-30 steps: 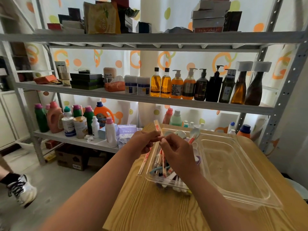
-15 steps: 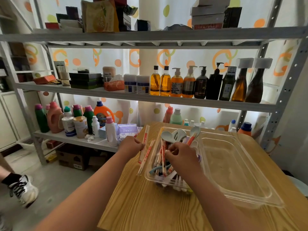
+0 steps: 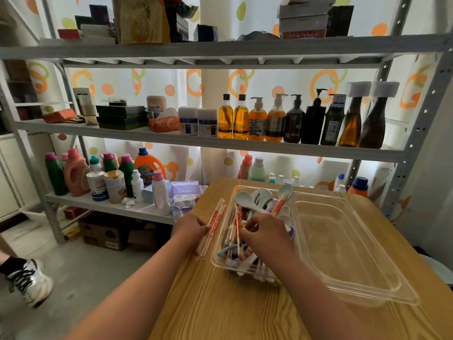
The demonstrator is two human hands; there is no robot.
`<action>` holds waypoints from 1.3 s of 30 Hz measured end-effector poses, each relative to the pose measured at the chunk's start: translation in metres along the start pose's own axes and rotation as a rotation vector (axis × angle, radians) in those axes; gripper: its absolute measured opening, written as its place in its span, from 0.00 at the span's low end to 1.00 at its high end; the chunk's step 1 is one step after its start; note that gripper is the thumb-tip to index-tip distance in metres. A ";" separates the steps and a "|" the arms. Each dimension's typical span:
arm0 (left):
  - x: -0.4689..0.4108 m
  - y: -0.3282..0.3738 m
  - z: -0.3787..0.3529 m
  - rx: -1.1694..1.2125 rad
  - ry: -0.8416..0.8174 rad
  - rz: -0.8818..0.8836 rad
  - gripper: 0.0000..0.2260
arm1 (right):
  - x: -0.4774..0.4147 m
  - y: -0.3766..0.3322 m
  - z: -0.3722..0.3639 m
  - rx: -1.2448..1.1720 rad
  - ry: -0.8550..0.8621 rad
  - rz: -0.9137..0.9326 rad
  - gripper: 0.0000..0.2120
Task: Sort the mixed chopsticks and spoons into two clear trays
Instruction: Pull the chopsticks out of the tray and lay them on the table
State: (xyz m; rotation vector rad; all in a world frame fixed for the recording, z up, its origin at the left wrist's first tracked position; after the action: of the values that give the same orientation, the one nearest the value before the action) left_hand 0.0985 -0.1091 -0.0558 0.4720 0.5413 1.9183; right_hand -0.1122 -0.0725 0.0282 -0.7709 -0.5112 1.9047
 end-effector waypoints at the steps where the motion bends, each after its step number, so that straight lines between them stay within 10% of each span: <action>1: 0.000 -0.001 -0.001 0.001 0.006 0.007 0.11 | 0.000 0.000 -0.001 0.006 -0.007 0.000 0.06; 28: 0.018 0.043 0.033 0.029 0.229 -0.148 0.13 | -0.003 0.012 -0.024 0.123 -0.112 -0.219 0.15; 39: 0.024 0.055 0.033 0.113 0.199 -0.182 0.13 | 0.006 0.028 -0.023 -0.677 -0.181 -0.511 0.14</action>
State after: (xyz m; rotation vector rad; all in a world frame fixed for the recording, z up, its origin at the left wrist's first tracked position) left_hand 0.0671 -0.1017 0.0045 0.2929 0.7982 1.7758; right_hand -0.1154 -0.0781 -0.0080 -0.7874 -1.3679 1.3180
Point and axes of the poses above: each hand's wrist, its own x-axis away from the middle knuckle, its own z-axis out of the back of the hand, y = z × x, the point moved 8 cm from there along -x, towards the middle knuckle, and after that the axes turned 3 degrees about -y, right-handed, at the moved point
